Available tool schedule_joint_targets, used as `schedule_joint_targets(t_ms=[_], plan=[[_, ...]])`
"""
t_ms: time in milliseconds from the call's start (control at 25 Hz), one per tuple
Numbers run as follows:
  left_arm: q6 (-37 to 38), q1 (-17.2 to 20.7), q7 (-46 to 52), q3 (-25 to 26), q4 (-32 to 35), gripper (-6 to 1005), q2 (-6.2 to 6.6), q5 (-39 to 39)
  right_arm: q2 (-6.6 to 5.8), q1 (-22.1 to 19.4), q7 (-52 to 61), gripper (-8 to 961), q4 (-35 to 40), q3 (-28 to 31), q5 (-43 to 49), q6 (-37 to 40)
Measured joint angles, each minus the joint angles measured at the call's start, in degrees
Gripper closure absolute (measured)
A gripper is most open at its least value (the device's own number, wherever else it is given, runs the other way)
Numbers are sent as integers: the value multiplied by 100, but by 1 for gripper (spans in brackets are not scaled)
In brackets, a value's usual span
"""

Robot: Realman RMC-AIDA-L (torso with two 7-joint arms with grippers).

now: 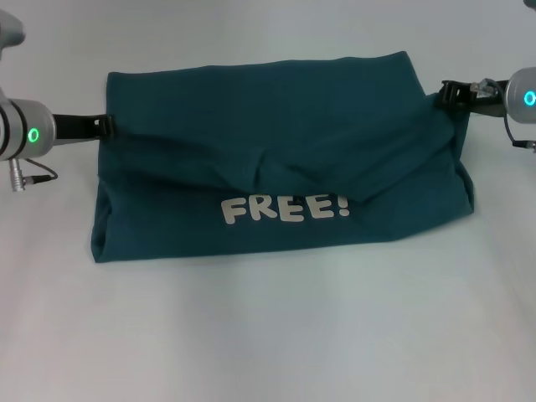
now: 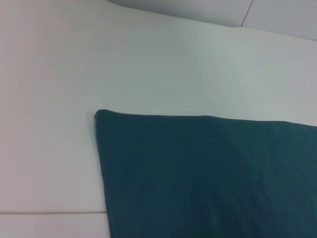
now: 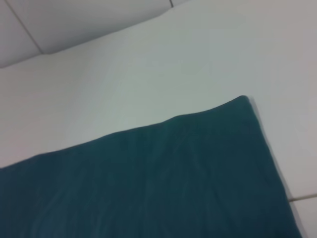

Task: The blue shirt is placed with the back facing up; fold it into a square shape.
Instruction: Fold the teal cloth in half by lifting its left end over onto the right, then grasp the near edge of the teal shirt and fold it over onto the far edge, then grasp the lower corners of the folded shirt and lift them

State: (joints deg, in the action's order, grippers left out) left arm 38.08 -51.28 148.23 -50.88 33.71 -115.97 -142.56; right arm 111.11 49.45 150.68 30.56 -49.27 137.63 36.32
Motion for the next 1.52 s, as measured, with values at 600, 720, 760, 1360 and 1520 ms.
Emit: schedule_joint_targets(t_ms=[600,720,760,1360,1520], plan=[[658,667,695,164,1021,556,-42,198,-691,-116,114,539,152,388,-85,1538],[1005,981,655,241,1466,415,-133,541,-603,-393,-346,469,589,768,-439,2363],[1142,1108,642,257,1596,368,-148,695,-548,-522,-583,445,731,896,-681,2673],[2643,2140,-289,1091,945,324,-178,2516,-71,-2386,-2495,157,832,1706,-2814,5070],[2357,2122,-437,1057,539,324,-186,2520,15,-2454,-2683,157,679,1859,-2819,5168]])
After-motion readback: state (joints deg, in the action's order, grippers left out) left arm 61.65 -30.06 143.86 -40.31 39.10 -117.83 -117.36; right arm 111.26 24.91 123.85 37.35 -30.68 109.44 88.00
